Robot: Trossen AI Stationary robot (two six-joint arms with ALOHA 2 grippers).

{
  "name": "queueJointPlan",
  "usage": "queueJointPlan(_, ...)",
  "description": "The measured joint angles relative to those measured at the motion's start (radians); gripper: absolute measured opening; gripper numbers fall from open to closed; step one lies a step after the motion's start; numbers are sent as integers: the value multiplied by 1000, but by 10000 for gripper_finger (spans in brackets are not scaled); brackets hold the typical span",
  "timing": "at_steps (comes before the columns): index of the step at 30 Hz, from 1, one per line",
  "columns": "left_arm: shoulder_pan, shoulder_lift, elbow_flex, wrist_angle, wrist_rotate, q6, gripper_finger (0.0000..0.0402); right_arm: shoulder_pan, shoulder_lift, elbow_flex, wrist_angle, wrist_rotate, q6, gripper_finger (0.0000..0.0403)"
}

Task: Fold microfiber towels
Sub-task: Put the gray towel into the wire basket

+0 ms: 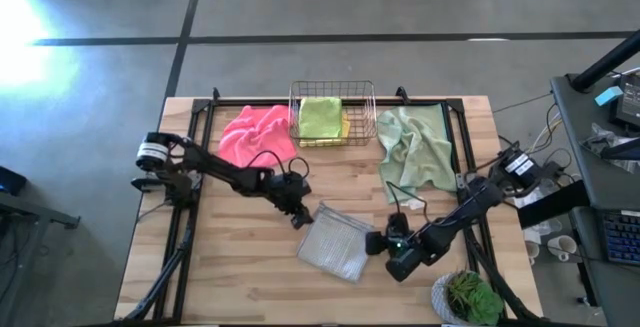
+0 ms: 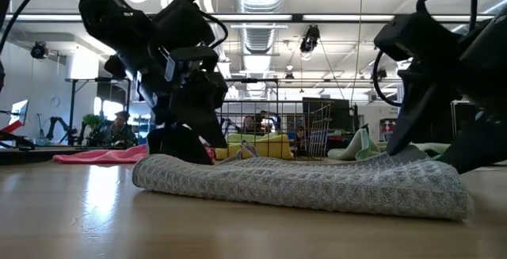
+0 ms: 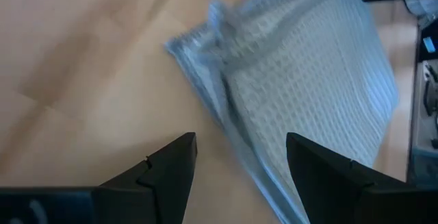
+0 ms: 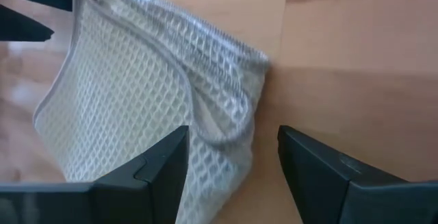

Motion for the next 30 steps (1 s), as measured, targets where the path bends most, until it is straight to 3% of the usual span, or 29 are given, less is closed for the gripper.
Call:
queueJointPlan(13,21,17,8,23,-42,0,215,-71,8,0,20,-3,-2,215)
queueJointPlan(30,21,149,113,40,19,-13,215,-114,23,3,59,-39,-17,215)
